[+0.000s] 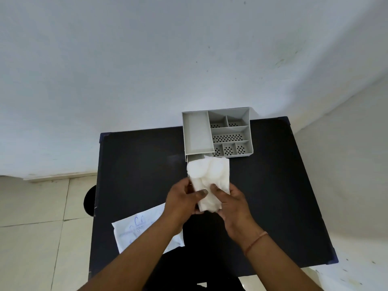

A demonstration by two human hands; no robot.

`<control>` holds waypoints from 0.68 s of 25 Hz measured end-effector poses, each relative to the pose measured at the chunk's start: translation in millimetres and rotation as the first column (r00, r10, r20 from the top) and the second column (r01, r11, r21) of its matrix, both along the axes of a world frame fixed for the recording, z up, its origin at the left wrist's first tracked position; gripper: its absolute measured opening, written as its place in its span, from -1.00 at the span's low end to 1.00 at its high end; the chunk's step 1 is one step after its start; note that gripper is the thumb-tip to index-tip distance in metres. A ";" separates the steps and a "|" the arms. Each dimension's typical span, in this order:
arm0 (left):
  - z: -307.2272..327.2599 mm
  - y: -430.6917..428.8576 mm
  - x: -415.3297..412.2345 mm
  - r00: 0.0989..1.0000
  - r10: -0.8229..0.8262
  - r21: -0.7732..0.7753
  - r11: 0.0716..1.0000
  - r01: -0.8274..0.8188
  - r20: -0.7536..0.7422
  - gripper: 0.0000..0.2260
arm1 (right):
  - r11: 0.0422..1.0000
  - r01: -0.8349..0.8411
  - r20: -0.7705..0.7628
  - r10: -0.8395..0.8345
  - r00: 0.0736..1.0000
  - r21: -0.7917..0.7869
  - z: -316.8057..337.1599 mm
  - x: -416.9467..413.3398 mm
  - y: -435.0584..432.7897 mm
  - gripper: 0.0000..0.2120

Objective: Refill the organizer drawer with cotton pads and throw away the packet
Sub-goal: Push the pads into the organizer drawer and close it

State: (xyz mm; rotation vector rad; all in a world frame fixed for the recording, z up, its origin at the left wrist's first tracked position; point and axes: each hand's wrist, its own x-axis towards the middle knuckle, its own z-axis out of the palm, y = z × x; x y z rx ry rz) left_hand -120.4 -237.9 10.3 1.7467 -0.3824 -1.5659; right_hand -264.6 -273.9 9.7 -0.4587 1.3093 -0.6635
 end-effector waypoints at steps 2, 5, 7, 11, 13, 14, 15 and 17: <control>-12.3 -12.6 11.4 0.974 -0.070 0.030 0.997 0.065 0.213 -0.75 | 0.985 -0.162 -0.223 0.147 0.964 -0.052 -6.9 5.0 -8.7 -0.85; -23.7 -31.7 26.9 0.883 -0.253 0.107 0.967 0.230 0.395 -0.83 | 0.891 -0.436 -0.552 0.302 0.777 -0.125 -25.8 5.9 -27.6 -0.80; -30.5 -44.1 32.0 0.780 -0.376 0.140 0.924 0.356 0.499 -0.86 | 0.779 -0.605 -0.720 0.322 0.614 -0.167 -39.1 8.1 -43.0 -0.83; -45.3 -66.6 31.2 0.513 -0.465 0.195 0.848 0.493 0.722 -0.83 | 0.603 -0.777 -0.866 0.279 0.415 -0.178 -57.3 20.2 -70.1 -0.82; -52.5 -68.4 28.4 0.401 -0.462 0.216 0.824 0.524 0.791 -0.73 | 0.509 -0.854 -0.942 0.222 0.251 -0.108 -63.3 24.5 -73.3 -0.74; -55.3 -66.4 26.8 0.349 -0.472 0.240 0.809 0.537 0.810 -0.67 | 0.459 -0.886 -0.971 0.179 0.156 -0.058 -66.0 25.7 -72.2 -0.72; -57.2 -63.5 25.9 0.304 -0.484 0.267 0.795 0.545 0.821 -0.61 | 0.428 -0.904 -0.987 0.137 0.090 -0.023 -68.8 26.1 -70.0 -0.73; -62.6 -57.5 27.6 0.286 -0.486 0.286 0.797 0.531 0.826 -0.49 | 0.454 -0.891 -0.991 0.107 0.075 -0.018 -72.8 24.3 -65.3 -0.77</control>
